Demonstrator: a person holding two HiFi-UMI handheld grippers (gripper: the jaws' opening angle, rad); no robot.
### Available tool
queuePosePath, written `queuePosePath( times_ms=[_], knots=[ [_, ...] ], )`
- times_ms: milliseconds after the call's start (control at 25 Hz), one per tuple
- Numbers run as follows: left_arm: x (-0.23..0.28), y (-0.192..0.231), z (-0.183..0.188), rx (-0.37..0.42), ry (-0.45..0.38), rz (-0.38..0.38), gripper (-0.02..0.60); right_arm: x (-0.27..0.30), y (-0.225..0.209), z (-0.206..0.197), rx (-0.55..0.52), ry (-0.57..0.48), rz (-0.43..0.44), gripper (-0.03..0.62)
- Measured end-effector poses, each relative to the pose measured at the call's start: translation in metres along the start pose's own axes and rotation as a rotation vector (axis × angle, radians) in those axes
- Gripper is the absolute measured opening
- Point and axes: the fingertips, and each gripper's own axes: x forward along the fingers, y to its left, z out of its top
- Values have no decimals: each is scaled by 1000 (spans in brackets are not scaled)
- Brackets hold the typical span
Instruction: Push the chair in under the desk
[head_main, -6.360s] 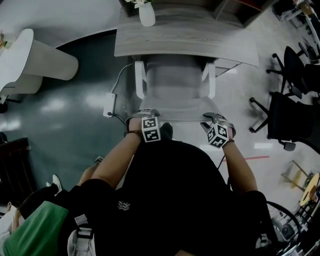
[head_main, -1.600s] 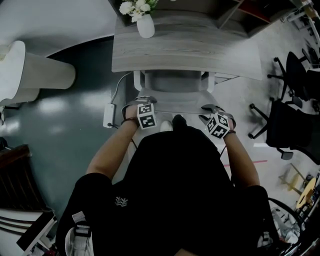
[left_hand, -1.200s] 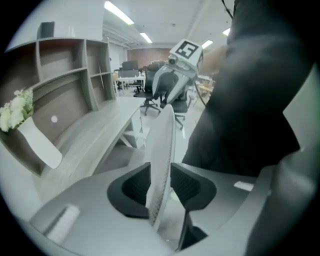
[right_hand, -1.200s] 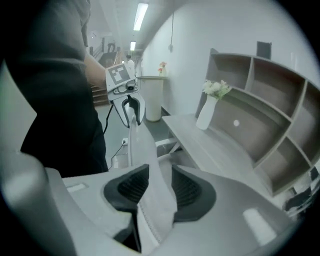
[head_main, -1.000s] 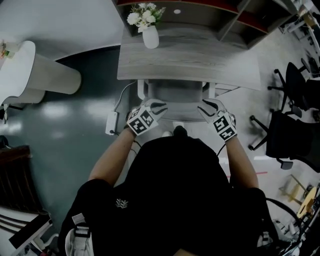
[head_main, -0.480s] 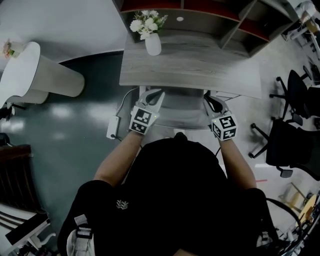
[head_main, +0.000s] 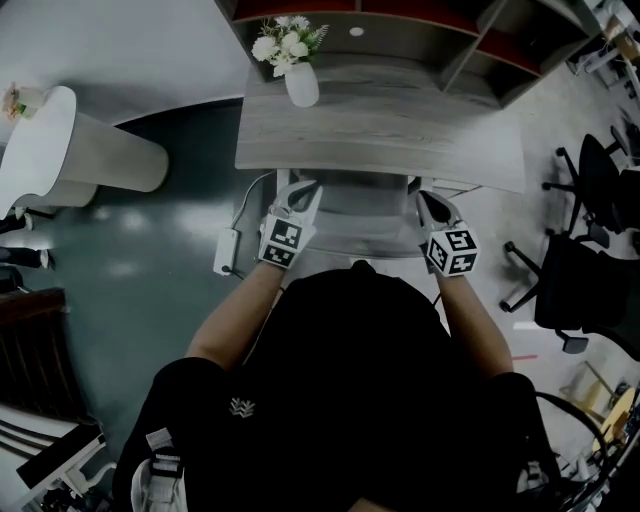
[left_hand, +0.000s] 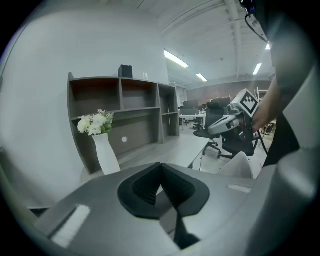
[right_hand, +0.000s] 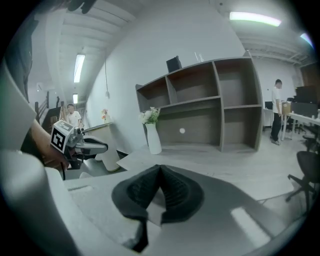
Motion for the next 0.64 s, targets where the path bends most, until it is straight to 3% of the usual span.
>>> queuePosePath(
  times_ms=[200, 640],
  knots=[
    [0, 3, -3, 15, 11, 5, 6, 3, -4, 6, -18, -5, -1, 2],
    [1, 15, -8, -33, 20, 28, 6, 19, 0, 11, -26, -6, 38, 2]
  ],
)
